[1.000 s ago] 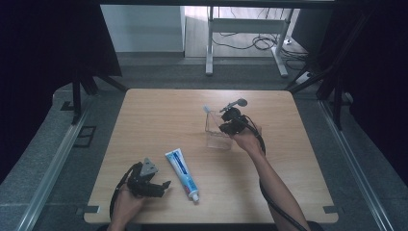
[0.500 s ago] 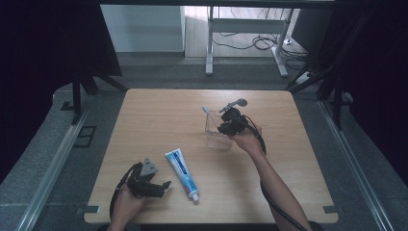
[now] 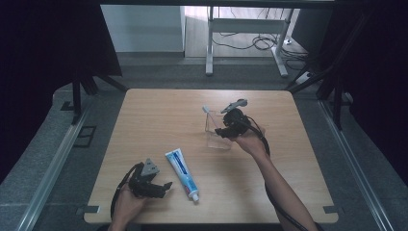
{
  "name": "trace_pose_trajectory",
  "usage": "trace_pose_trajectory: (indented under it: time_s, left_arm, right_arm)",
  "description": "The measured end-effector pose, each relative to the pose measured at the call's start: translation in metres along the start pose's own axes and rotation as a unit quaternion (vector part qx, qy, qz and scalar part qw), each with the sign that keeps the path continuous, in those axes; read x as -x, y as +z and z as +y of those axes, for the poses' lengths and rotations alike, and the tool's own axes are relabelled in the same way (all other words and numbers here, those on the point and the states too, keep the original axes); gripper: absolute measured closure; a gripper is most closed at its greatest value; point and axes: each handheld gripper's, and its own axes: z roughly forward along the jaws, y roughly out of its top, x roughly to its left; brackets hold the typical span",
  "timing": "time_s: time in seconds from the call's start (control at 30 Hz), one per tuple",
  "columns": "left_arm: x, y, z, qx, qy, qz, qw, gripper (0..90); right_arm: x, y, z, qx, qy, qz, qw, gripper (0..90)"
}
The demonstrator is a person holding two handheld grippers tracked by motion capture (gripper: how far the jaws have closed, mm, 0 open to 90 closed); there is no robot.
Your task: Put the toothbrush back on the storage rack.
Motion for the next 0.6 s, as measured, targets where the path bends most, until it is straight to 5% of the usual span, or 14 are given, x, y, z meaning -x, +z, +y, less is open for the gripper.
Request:
trace_pose_trajectory:
  time_s: [0.6]
  left_arm:
    - [0.001,-0.003,0.000,0.022,-0.001,-0.011,0.9997,13.8]
  right_arm:
    - [-0.009,-0.025,-0.012,0.030,-0.020,0.028,0.9989,25.4]
